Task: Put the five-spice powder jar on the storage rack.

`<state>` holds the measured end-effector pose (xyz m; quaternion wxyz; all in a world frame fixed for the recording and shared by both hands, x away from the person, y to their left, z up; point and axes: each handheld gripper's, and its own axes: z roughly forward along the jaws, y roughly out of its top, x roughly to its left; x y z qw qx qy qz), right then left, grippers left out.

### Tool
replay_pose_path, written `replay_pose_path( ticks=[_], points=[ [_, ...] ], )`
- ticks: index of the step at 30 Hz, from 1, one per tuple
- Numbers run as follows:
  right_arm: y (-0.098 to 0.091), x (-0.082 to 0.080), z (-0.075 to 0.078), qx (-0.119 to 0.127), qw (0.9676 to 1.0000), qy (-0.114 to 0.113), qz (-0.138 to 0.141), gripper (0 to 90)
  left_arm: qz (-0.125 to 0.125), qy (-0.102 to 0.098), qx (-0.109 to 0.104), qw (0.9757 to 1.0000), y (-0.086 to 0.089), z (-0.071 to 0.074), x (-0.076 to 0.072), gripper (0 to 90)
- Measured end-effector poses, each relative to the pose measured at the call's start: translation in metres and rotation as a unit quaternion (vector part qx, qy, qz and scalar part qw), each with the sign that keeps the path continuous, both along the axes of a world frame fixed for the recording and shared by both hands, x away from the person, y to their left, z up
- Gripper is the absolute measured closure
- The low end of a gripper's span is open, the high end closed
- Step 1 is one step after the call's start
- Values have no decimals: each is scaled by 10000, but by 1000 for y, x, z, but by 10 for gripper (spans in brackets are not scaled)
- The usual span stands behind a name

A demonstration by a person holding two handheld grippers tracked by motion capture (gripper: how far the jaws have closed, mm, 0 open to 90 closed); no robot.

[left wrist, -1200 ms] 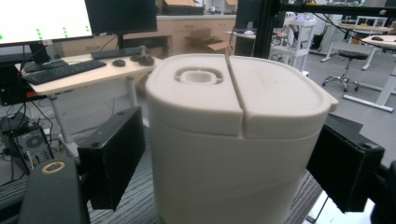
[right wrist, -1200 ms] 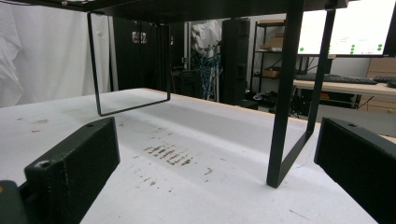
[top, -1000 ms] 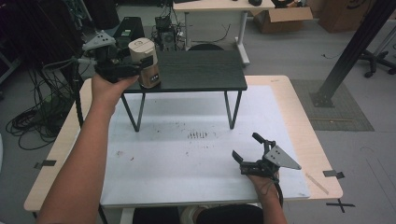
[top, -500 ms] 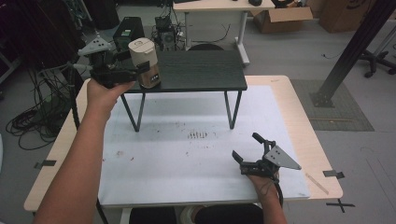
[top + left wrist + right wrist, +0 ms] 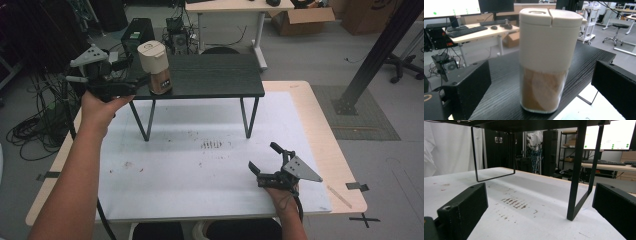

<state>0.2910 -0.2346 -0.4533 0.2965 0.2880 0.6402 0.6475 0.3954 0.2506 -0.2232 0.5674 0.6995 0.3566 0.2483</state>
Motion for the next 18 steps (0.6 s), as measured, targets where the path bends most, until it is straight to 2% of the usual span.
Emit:
replay_pose_path(
  ticks=[9, 11, 12, 18],
  points=[
    [0, 0, 0, -7, 10000, -11, 4, 0, 8, -40, -57, 10000, 15, -4, -17, 3],
    [0, 0, 0, -6, 10000, -12, 5, 0, 0, -77, -90, 9999, 19, -5, -22, 3],
    [0, 0, 0, -2, 10000, -10, 7, 0, -41, -119, -195, 9997, 23, -7, -27, 2],
    [0, 0, 0, 15, 10000, -13, 10, 0, -26, -126, -197, 9997, 32, -15, -39, 2]
  ],
)
